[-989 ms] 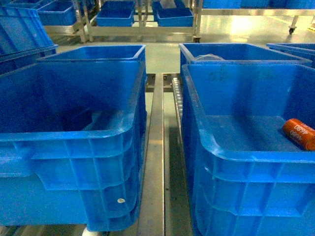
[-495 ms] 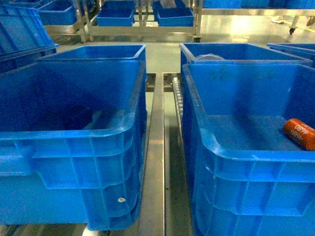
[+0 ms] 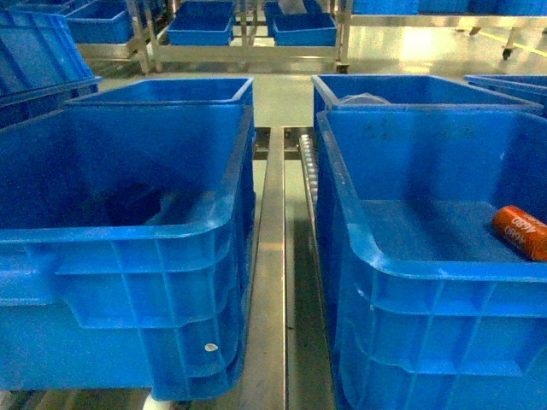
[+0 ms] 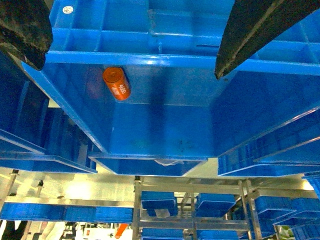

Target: Sort blue parts and orange caps into right shelf containers

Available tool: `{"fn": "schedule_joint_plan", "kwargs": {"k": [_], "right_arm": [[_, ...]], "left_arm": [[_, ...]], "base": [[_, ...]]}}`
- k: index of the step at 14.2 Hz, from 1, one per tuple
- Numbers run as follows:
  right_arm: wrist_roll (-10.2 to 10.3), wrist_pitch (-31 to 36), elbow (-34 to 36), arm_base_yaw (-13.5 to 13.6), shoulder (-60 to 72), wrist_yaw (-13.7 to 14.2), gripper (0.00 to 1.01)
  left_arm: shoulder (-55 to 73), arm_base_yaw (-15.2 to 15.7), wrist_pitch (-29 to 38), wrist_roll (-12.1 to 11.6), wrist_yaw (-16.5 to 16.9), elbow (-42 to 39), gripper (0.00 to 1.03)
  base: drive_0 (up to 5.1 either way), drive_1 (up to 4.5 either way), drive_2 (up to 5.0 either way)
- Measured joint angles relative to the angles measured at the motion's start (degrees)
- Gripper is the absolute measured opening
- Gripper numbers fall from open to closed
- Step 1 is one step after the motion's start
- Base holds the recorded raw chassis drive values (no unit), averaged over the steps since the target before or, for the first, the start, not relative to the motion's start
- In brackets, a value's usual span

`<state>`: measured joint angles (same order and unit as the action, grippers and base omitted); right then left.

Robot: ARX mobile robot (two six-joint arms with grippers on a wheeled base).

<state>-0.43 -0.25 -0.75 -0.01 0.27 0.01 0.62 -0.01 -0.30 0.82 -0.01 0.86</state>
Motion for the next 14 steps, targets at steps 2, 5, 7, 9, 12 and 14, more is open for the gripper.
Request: {"fn": "schedule_joint_plan", "kwargs": {"k": [2,5,7,9,12,14], "right_arm": [[0.00,0.00,0.00,0.00,0.00,0.00,0.98],[0.00,0.00,0.00,0.00,0.00,-0.02,0.98],[0.00,0.00,0.00,0.00,0.00,-0.02,0.98],[0.00,0.00,0.00,0.00,0.00,0.00,0.98],[0.00,0.00,0.00,0.00,0.00,0.00,0.98],[0.00,0.00,0.00,0.00,0.00,0.00,0.98]], "left_arm": [[0.00,0.00,0.00,-0.15,0.00,0.00,0.98],[0.00,0.00,0.00,-0.15,0.00,0.00,0.98],[0.00,0.00,0.00,-0.17,0.00,0.00,0.98],[0.00,0.00,0.00,-0.17,0.00,0.00,0.98],[0.00,0.00,0.00,-0.17,0.00,0.00,0.98],[0.00,0.00,0.00,-0.15,0.00,0.00,0.98]], "base": [[0.0,0.00,0.0],[0.0,0.00,0.0],[0.0,0.00,0.0],[0.0,0.00,0.0],[0.0,0.00,0.0],[0.0,0.00,0.0]]}}
